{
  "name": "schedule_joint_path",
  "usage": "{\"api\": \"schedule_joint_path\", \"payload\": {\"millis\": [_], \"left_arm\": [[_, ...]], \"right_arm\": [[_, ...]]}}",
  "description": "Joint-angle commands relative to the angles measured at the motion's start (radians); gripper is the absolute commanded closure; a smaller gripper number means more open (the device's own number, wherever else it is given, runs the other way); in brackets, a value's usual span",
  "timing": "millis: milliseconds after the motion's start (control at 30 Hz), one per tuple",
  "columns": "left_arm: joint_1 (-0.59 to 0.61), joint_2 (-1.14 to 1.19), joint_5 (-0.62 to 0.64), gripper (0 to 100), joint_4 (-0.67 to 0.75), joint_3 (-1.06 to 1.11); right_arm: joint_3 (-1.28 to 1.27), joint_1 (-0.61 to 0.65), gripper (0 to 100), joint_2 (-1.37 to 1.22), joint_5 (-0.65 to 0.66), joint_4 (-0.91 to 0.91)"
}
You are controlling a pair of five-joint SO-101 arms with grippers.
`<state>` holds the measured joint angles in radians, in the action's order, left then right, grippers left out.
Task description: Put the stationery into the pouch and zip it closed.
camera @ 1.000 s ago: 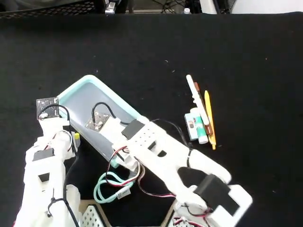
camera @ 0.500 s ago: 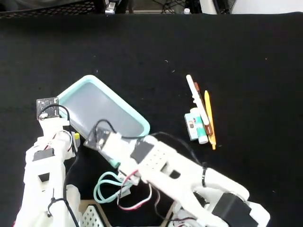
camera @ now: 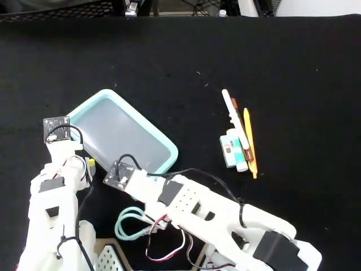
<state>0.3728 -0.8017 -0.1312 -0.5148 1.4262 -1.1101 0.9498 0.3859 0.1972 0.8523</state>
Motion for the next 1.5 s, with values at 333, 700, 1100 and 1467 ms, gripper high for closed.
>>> {"api": "schedule_joint_path", "payload": {"millis": [333,700,1100,1467], "left_arm": [[-0.013,-0.012,-0.011,78,0.021,-0.001],[-0.013,-0.012,-0.011,78,0.021,-0.001],[-0.013,-0.012,-0.011,78,0.021,-0.001],[-0.013,-0.012,-0.011,78,0.021,-0.001]], "right_arm": [[0.047,-0.364,98.6,0.036,0.199,0.083],[0.205,-0.486,98.3,0.036,0.219,0.084],[0.093,-0.41,81.1,0.171,0.21,0.204],[-0.157,-0.362,66.7,0.693,0.035,0.183]]}}
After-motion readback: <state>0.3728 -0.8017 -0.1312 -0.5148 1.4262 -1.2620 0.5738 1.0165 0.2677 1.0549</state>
